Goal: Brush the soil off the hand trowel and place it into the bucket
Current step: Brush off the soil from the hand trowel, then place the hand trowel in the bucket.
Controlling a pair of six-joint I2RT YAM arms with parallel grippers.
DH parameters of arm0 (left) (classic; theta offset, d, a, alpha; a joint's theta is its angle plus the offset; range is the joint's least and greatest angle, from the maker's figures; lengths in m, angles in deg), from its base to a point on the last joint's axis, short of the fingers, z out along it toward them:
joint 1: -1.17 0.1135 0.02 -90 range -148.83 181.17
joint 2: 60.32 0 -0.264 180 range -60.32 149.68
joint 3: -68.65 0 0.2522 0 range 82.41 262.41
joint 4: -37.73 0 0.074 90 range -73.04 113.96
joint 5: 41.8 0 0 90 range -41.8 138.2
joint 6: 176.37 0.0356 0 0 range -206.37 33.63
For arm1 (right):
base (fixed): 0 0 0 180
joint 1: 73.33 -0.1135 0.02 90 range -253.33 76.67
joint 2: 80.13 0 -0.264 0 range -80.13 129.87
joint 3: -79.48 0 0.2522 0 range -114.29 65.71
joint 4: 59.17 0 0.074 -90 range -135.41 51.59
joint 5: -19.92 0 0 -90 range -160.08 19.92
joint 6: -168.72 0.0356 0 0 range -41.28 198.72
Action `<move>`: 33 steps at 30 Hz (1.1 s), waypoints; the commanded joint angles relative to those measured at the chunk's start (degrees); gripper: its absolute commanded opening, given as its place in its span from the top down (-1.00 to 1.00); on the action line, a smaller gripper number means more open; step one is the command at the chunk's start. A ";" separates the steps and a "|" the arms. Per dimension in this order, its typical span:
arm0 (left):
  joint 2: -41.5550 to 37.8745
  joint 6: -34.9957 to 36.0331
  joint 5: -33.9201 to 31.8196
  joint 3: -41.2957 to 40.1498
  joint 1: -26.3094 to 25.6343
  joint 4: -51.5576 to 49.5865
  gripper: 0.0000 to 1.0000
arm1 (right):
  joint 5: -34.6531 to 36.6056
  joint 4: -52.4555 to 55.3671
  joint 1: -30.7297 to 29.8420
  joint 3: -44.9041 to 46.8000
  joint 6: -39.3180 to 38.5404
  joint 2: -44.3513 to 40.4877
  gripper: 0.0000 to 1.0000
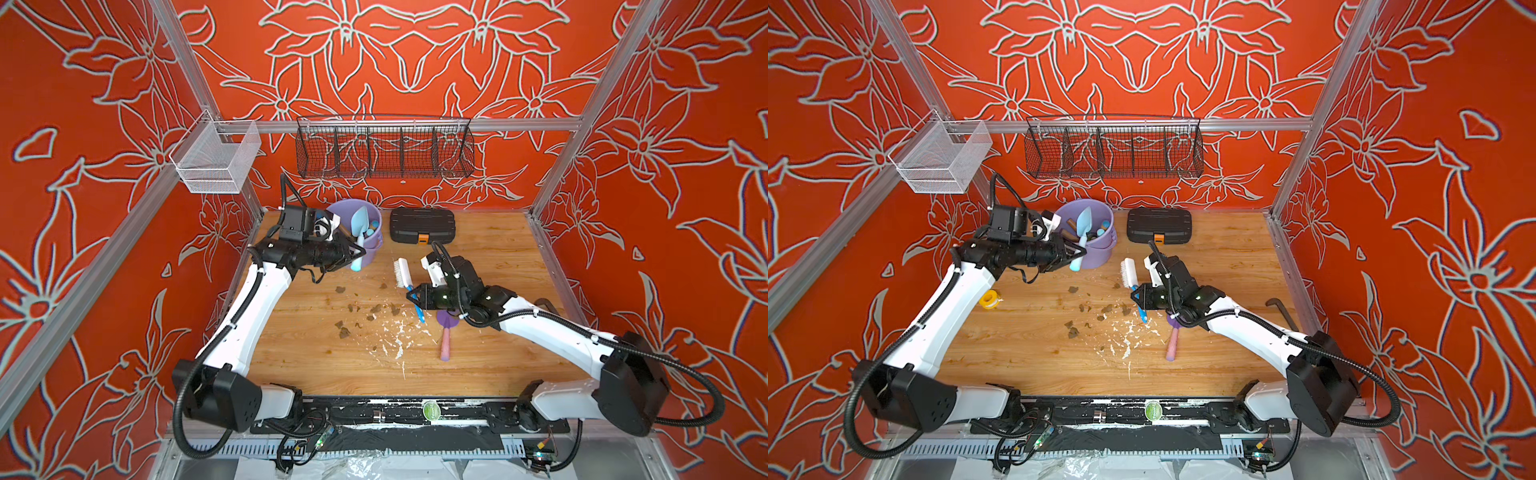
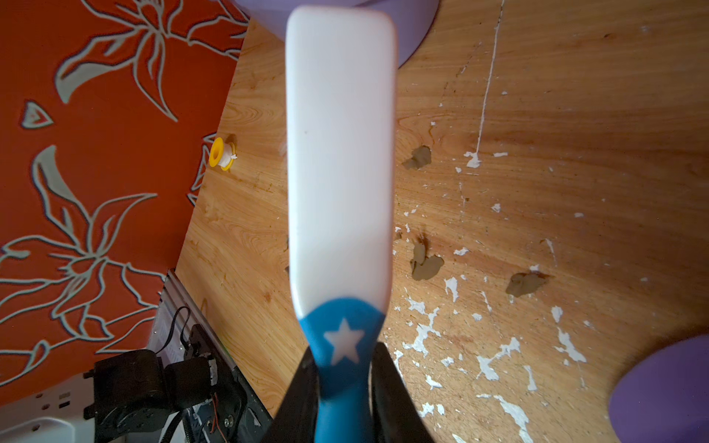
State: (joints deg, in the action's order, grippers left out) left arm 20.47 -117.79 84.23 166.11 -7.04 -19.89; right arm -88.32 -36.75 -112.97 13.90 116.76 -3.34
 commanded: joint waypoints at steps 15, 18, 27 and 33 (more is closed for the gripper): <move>31.53 7.75 -18.35 33.41 -0.14 -20.30 1.00 | 3.69 4.74 0.66 -1.23 -2.45 -5.73 1.00; 34.70 7.73 -18.40 36.08 -0.39 -21.74 1.00 | 3.83 5.24 0.87 -0.90 -2.54 -6.04 1.00; 37.52 7.23 -18.54 38.65 -0.40 -21.85 0.33 | 3.91 5.04 1.05 -0.35 -2.58 -7.11 1.00; 37.70 7.62 -18.55 41.11 -0.41 -23.12 0.20 | 3.21 4.88 1.40 -0.51 -2.64 -7.00 1.00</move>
State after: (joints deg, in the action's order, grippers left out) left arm 57.22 -110.77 65.98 205.24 -7.15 -40.42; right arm -85.46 -31.39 -111.94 13.71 114.79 -9.33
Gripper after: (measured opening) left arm 0.399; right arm 0.235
